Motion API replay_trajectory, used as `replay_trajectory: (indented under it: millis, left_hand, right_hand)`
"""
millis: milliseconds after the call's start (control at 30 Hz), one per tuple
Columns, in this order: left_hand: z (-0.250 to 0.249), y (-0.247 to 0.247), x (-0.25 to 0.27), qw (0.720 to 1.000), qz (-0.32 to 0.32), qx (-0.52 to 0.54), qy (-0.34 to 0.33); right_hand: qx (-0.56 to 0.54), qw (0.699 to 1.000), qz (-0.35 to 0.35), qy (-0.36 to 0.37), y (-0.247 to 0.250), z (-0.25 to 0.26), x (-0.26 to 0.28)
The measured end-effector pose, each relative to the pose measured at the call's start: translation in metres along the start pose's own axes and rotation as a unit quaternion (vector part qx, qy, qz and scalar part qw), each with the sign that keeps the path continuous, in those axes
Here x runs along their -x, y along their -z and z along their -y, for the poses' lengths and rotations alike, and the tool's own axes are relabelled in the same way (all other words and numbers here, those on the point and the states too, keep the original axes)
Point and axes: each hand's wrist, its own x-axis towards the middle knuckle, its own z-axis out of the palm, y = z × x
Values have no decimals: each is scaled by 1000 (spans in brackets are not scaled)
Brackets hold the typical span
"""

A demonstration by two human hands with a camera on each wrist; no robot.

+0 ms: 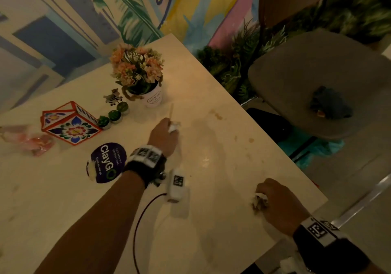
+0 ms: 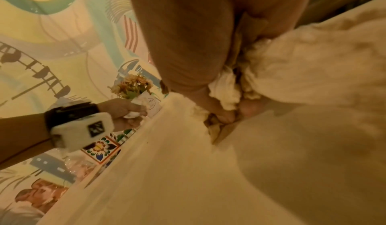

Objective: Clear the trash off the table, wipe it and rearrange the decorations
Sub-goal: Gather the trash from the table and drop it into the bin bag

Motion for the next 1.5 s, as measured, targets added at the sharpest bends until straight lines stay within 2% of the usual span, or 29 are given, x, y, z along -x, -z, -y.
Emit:
replay_trajectory:
  millis: [100,300,400,500,767,1000,1233,1367,1500]
  left_hand:
    - [34,29,33,997,-22,57,43]
    - [90,65,96,981,-43,155,107]
    - [110,80,120,971,-44,198,130]
    - [120,92,140,963,-59,230,124]
    - [147,102,175,956,-105,237,137]
    - [183,128,233,936,-135,278,169]
    - [268,195,299,927,-178,283,172]
    - [358,240,336,924,-181,282,183]
    - [459,283,368,914,-178,290,223]
  right_hand:
    - [-30,998,13,49,-4,16,14]
    - [-116,981,25,153,-30,81,45]
    - [-161,977,-24,137,-30,106,48]
    - [-205,973,-61,85,-24,124,37]
    - [-359,933,-33,6,-2,192,-16]
    - [-380,923,10,57,-22,261,-14]
    - [-384,915,77,94,-99,359,17]
    - [-364,914,133,122,-174,427,50]
    - [-362,909,179,102,-254,500,83]
